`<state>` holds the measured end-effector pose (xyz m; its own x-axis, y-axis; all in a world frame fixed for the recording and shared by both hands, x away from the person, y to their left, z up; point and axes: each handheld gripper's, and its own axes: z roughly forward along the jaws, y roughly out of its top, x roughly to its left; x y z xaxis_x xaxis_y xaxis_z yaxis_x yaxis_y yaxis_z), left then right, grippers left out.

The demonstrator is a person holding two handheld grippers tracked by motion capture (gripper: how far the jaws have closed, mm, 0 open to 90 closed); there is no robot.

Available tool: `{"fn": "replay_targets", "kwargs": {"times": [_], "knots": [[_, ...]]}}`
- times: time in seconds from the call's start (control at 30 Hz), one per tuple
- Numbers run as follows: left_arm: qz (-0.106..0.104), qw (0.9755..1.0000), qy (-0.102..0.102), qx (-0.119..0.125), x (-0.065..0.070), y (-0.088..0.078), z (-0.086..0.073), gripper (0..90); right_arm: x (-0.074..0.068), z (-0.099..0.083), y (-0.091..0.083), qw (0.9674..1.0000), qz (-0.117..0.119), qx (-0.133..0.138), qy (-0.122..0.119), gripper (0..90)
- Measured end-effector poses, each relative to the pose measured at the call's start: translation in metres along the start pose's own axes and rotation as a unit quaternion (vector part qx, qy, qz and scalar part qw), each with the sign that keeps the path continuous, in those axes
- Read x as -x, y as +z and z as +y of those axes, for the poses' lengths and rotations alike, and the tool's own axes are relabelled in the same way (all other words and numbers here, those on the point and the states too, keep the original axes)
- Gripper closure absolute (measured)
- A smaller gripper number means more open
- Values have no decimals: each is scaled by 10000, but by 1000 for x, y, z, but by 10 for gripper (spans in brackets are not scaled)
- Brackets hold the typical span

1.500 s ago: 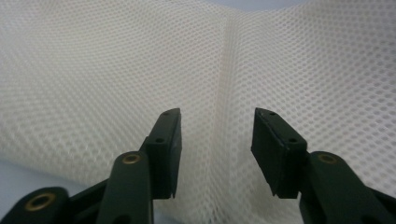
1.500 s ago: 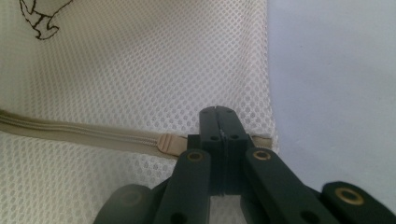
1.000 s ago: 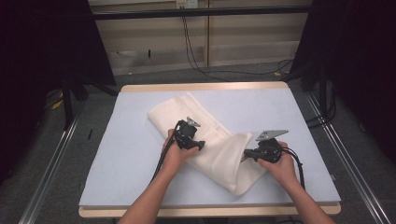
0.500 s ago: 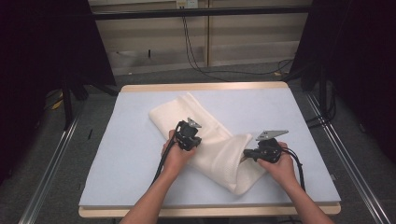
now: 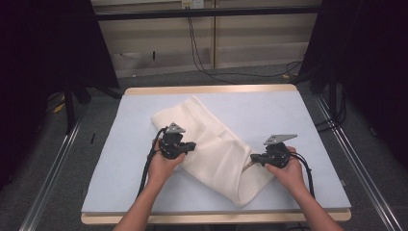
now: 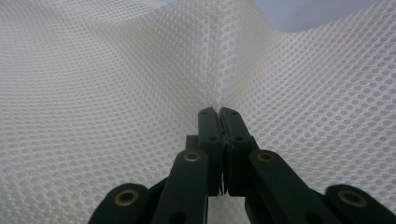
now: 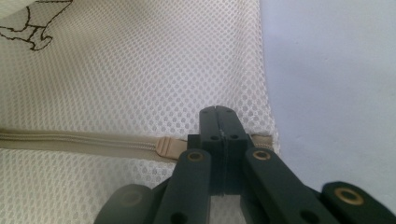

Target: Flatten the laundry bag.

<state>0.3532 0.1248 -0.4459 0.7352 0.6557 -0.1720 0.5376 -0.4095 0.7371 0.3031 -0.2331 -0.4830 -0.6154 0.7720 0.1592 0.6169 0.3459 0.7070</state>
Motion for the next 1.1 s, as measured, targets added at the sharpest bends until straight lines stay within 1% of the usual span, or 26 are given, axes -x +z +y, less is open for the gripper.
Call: {"fn": "replay_targets", "kwargs": {"times": [0.07, 0.2, 0.23, 0.27, 0.3, 0.33, 0.37, 0.43, 0.47, 0.53, 0.6, 0.63, 0.7, 0.77, 0.83, 0.9, 0.93, 0.97, 1.0, 1.03, 1.07, 1.1], "knots": [[0, 10000, -26, 26, -1, -3, -4, 883, -1, 0, 0, 10000, -9, -7, 12, 900], [-61, 9999, -98, 115, -4, -7, -14, 883, -2, 2, -1, 10000, -51, -62, -57, 899], [-92, 9998, -91, 123, -5, -7, -16, 883, -3, 4, -1, 10000, -68, -65, -20, 872], [-65, 9998, -113, 134, -5, -8, -17, 882, -4, 5, -1, 10000, -85, -26, -21, 827], [-72, 9998, -117, 143, -6, -9, -19, 882, -4, 8, -2, 9999, -114, 41, -44, 801], [-64, 9998, -124, 167, -7, -10, -21, 882, -4, 10, -3, 9996, -197, 142, -114, 797], [-49, 9998, -119, 175, -7, -10, -22, 881, -3, 15, -4, 9994, -250, 194, -112, 791], [-46, 9998, -97, 192, -6, -12, -24, 879, -1, 20, -3, 9992, -293, 270, -68, 733], [-50, 9997, -117, 198, -7, -13, -26, 879, 0, 25, -2, 9988, -404, 279, -68, 698], [-52, 9996, -170, 226, -8, -15, -29, 879, 1, 31, 2, 9985, -466, 295, -67, 663], [-29, 9997, -138, 216, -10, -17, -33, 878, 1, 38, 7, 9984, -477, 286, -77, 630], [-31, 9996, -141, 223, -11, -18, -35, 878, 2, 40, 10, 9984, -471, 284, -126, 607], [-31, 9996, -171, 228, -11, -19, -38, 878, 3, 45, 19, 9987, -475, 189, -31, 591], [-36, 9996, -164, 237, -12, -20, -39, 877, 5, 47, 27, 9987, -497, 147, 28, 585], [-22, 9996, -158, 248, -12, -20, -40, 877, 8, 48, 35, 9988, -470, 115, 102, 579], [-21, 9996, -141, 249, -12, -19, -40, 876, 11, 48, 44, 9988, -431, 34, 237, 578], [-17, 9996, -137, 240, -12, -19, -40, 876, 12, 48, 47, 9987, -431, -1, 273, 593], [-22, 9996, -131, 252, -12, -18, -40, 876, 14, 48, 48, 9985, -449, 60, 311, 645], [-2, 9996, -108, 243, -12, -17, -39, 875, 14, 49, 49, 9983, -453, 52, 356, 683], [-23, 9997, -105, 239, -12, -16, -39, 875, 15, 50, 49, 9986, -377, 17, 364, 770], [-30, 9997, -116, 235, -12, -15, -38, 875, 15, 51, 49, 9990, -216, -61, 374, 821], [-21, 9996, -124, 239, -12, -14, -37, 876, 13, 52, 50, 9993, -184, -103, 306, 853]]}}
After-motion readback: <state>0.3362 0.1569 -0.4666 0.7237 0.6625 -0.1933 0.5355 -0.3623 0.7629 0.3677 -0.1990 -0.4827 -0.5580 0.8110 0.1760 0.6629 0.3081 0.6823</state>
